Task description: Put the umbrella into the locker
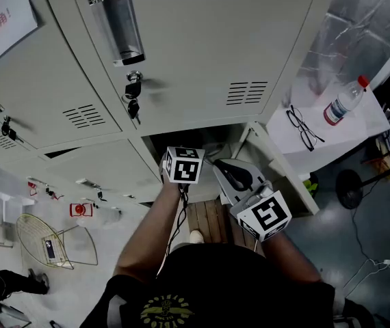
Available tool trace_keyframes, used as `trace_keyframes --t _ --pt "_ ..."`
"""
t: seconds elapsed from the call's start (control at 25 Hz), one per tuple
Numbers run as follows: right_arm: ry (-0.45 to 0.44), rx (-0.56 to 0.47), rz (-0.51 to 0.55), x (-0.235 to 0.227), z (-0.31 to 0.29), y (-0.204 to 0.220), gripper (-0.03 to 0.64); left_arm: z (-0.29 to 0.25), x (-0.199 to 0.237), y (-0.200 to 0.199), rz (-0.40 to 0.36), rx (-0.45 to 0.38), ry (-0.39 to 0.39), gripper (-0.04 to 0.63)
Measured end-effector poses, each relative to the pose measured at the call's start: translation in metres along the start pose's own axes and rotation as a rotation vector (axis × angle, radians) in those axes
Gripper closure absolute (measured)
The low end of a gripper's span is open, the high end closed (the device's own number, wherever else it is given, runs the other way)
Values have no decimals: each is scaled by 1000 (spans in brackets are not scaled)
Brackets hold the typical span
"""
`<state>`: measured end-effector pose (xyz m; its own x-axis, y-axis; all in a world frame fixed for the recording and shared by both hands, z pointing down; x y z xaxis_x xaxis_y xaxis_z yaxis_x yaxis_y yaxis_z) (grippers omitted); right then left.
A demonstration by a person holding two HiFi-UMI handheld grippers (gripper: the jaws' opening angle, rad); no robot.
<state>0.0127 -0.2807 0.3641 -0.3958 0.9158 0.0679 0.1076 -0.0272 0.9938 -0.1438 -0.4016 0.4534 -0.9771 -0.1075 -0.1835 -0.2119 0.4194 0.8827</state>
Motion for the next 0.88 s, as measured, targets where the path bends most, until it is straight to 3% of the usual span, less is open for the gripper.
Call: trace_keyframes --t 0.28,0.88 --pt "21 5 -13 -1 8 -3 581 49 2 -7 16 -136 -12 405" --pt "69 -63 88 1 28 -42 581 165 22 -51 31 -436 -89 549"
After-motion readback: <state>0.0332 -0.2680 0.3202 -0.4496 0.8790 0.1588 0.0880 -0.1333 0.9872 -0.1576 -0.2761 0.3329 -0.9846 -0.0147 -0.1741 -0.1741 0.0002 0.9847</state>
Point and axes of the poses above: the fingertips, and each gripper's own axes: z backward along the fingers, x to its left, y out of its underside, the point moved 9 cm from there along z, backward along the fingers, and after that the axes turned 13 degrees about -y, right-handed, at the moved point
